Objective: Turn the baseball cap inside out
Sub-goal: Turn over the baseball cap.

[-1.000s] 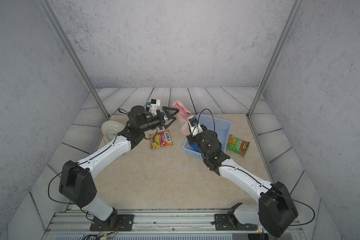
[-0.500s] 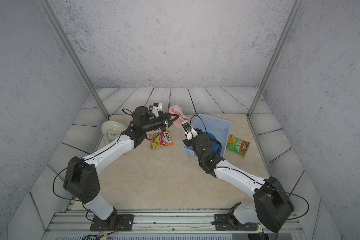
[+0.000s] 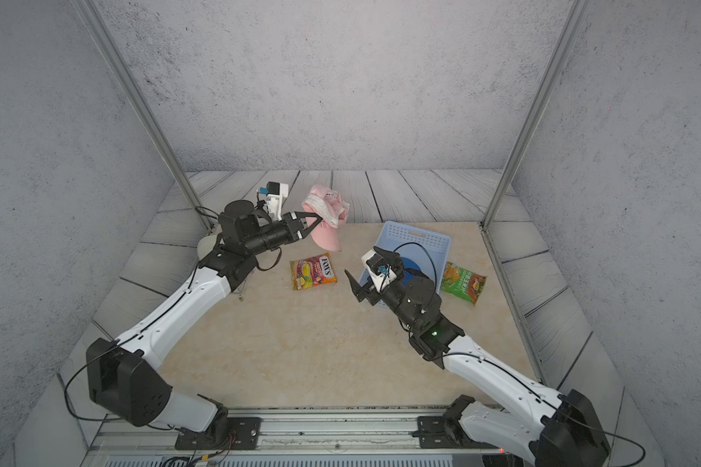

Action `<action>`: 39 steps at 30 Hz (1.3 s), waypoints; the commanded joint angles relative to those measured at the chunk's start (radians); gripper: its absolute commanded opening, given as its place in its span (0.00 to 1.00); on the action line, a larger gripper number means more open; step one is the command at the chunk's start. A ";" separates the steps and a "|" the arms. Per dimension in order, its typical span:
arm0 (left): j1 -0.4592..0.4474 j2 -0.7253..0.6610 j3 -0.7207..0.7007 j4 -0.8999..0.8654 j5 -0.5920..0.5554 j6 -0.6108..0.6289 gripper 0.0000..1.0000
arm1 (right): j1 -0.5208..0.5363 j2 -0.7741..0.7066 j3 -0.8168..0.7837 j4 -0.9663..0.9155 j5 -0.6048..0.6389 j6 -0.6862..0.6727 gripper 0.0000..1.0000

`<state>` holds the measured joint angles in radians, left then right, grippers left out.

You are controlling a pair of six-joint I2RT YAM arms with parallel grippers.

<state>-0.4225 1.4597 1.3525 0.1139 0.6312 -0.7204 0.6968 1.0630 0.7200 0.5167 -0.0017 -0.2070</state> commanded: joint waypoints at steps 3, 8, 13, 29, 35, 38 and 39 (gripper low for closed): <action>-0.001 -0.072 -0.016 -0.045 0.049 0.168 0.00 | 0.004 0.099 0.061 0.261 0.002 0.017 0.96; -0.004 -0.082 -0.035 0.012 0.076 0.083 0.00 | 0.008 0.241 0.078 0.472 0.001 -0.074 0.96; -0.004 -0.091 -0.042 0.039 0.105 0.034 0.00 | 0.011 0.325 0.098 0.550 0.040 -0.218 0.95; -0.005 -0.082 -0.018 -0.054 0.190 0.027 0.00 | 0.018 0.505 0.244 0.697 0.152 -0.449 0.92; -0.005 -0.079 -0.019 -0.076 0.210 0.030 0.00 | 0.024 0.562 0.299 0.714 0.114 -0.488 0.96; -0.005 -0.084 -0.021 -0.139 0.191 0.070 0.00 | 0.026 0.554 0.316 0.688 0.107 -0.457 0.80; -0.005 -0.086 -0.021 -0.166 0.177 0.091 0.00 | 0.027 0.546 0.317 0.667 0.096 -0.448 0.73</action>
<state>-0.4221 1.3937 1.3148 -0.0071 0.7910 -0.6815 0.7147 1.6012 1.0054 1.1809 0.1192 -0.6739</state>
